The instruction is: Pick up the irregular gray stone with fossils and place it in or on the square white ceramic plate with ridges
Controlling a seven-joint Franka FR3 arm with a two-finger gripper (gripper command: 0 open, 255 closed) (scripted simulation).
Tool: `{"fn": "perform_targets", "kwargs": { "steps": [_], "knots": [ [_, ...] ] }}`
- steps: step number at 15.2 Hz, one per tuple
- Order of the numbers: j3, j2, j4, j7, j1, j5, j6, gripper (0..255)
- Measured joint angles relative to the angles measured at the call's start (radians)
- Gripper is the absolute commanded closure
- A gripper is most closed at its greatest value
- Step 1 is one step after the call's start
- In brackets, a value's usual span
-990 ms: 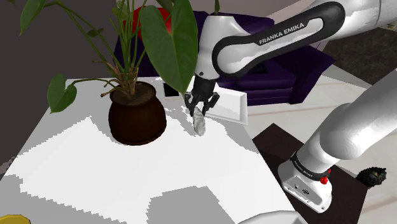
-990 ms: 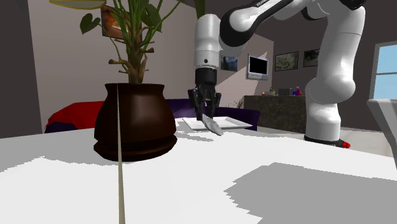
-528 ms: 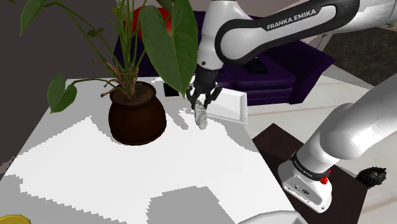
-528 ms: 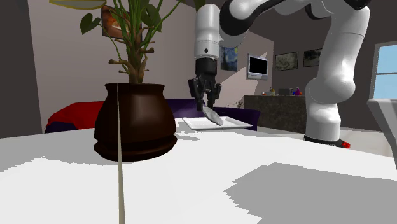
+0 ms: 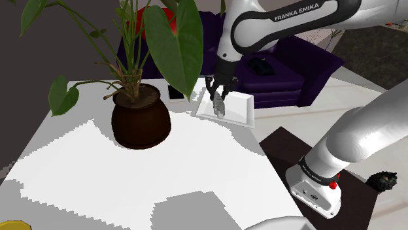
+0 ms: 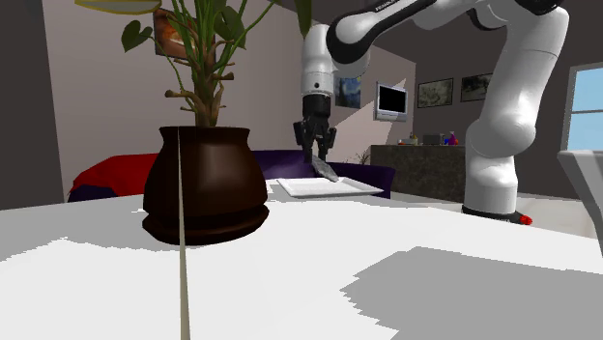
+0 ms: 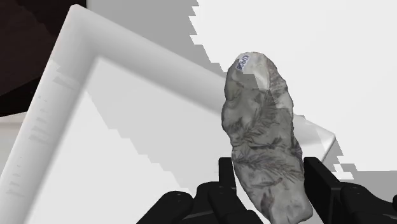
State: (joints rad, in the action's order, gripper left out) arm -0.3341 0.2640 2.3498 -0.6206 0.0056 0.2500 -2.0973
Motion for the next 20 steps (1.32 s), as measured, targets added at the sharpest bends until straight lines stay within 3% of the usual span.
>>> {"fn": "perform_targets", "kwargs": {
  "steps": [8,20],
  "knots": [
    [0.128,-0.036,-0.04,0.187,-0.094,-0.05,0.037,255],
    [0.129,-0.116,0.047,0.217,-0.097,-0.049,-0.127,255]
  ]
}}
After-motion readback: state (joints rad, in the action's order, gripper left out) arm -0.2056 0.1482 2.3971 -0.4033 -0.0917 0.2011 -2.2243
